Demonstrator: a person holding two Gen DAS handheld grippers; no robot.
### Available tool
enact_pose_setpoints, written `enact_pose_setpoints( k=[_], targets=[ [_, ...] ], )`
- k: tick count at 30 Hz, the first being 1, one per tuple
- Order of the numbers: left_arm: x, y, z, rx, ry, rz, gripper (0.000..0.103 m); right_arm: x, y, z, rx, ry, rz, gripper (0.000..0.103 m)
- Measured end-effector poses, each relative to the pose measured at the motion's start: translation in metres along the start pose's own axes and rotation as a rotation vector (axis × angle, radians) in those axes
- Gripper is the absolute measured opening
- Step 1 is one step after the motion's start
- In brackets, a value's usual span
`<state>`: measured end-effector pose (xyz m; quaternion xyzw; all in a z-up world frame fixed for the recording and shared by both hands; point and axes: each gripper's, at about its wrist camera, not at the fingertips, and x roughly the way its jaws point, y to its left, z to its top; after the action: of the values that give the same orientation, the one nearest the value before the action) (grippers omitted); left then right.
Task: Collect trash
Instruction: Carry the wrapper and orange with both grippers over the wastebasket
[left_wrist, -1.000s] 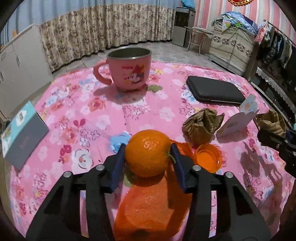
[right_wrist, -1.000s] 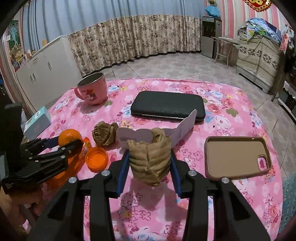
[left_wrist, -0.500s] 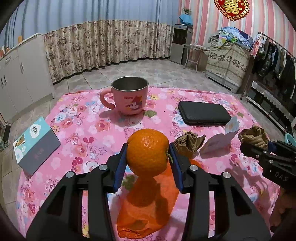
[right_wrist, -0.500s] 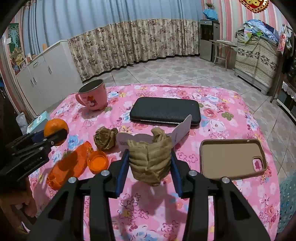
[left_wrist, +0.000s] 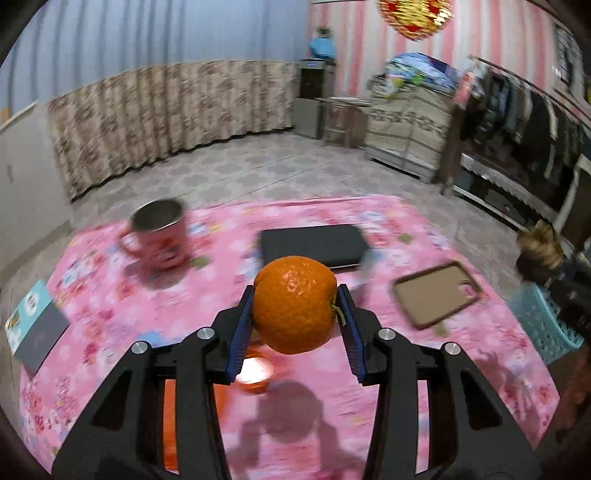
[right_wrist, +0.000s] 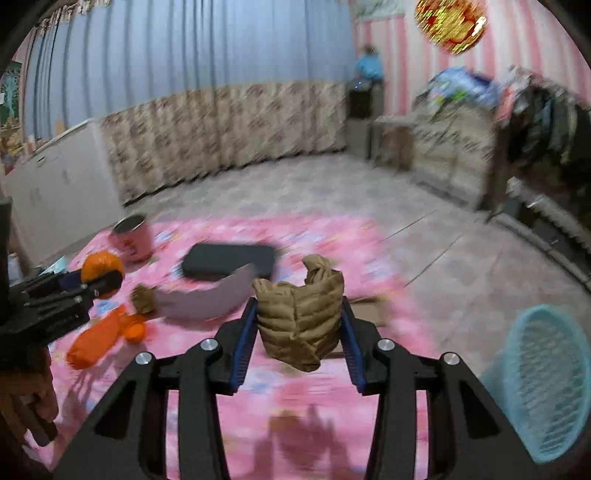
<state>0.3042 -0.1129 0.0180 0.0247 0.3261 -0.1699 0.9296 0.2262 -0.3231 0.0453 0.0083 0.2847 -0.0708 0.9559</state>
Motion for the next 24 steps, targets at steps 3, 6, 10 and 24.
enact_pose_setpoints(
  k=[3,6,10,24],
  targets=[
    [0.005,-0.042,0.01,0.011,-0.001,-0.067,0.043,-0.01,-0.049,0.001,-0.015,-0.004,-0.141,0.043],
    [0.013,-0.096,0.019,0.088,-0.002,-0.109,0.043,-0.023,-0.106,-0.005,0.039,0.003,-0.253,0.043],
    [0.023,-0.171,0.028,0.126,0.0,-0.207,0.043,-0.05,-0.177,-0.014,0.133,0.021,-0.356,0.043],
    [0.033,-0.349,0.0,0.264,0.053,-0.431,0.043,-0.077,-0.264,-0.047,0.288,0.075,-0.41,0.043]
  ],
)
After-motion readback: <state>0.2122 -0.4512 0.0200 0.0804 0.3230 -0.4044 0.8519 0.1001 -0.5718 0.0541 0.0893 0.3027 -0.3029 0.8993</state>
